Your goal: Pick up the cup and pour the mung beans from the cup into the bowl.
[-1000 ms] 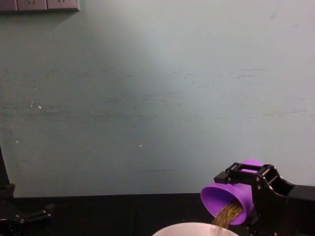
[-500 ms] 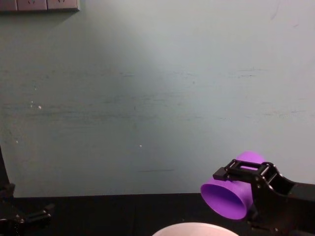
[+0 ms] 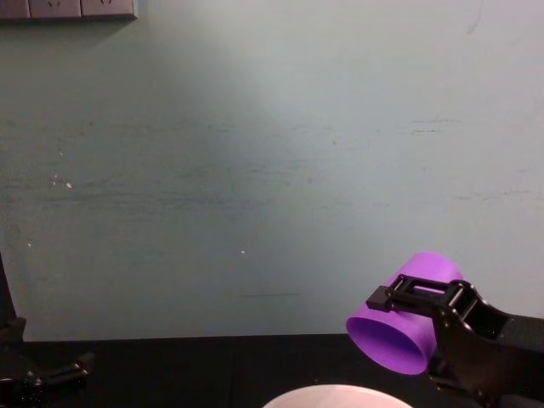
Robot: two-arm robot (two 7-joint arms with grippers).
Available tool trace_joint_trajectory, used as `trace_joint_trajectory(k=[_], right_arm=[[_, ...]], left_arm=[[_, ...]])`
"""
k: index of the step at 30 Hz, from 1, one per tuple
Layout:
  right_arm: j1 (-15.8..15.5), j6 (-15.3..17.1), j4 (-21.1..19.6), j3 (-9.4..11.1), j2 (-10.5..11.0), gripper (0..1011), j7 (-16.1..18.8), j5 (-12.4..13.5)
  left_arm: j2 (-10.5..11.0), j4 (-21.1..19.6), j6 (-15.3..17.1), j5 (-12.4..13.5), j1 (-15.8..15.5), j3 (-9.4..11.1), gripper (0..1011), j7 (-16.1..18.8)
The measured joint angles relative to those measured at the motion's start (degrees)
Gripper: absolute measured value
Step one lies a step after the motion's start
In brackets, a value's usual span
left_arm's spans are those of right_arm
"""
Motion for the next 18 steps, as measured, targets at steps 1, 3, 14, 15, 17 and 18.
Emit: trace_joint_trajectory(k=[1,3,14,15,17,18], right_arm=[[0.0,0.0,0.0,0.0,0.0,724,0.0,0.0],[0.0,0.0,0.0,0.0,0.1,726,0.0,0.3],[-2.7,-5.0,-0.3,6.0,0.0,726,-2.4,15.6],[-2.7,-5.0,-0.3,6.0,0.0,726,-2.4,15.6],[-3.9,-7.3,-0.4,8.6,-0.1,726,-2.4,22.3],[-3.9,-7.3,-0.4,8.6,-0.1,726,-2.4,22.3]], left_arm=[[0.0,0.0,0.0,0.0,0.0,0.0,1000,0.0],[0.0,0.0,0.0,0.0,0.0,0.0,1000,0.0],[0.0,0.0,0.0,0.0,0.0,0.0,1000,0.0],[0.0,0.0,0.0,0.0,0.0,0.0,1000,0.0],[0.0,0.0,0.0,0.0,0.0,0.0,1000,0.0],[0.0,0.0,0.0,0.0,0.0,0.0,1000,0.0]])
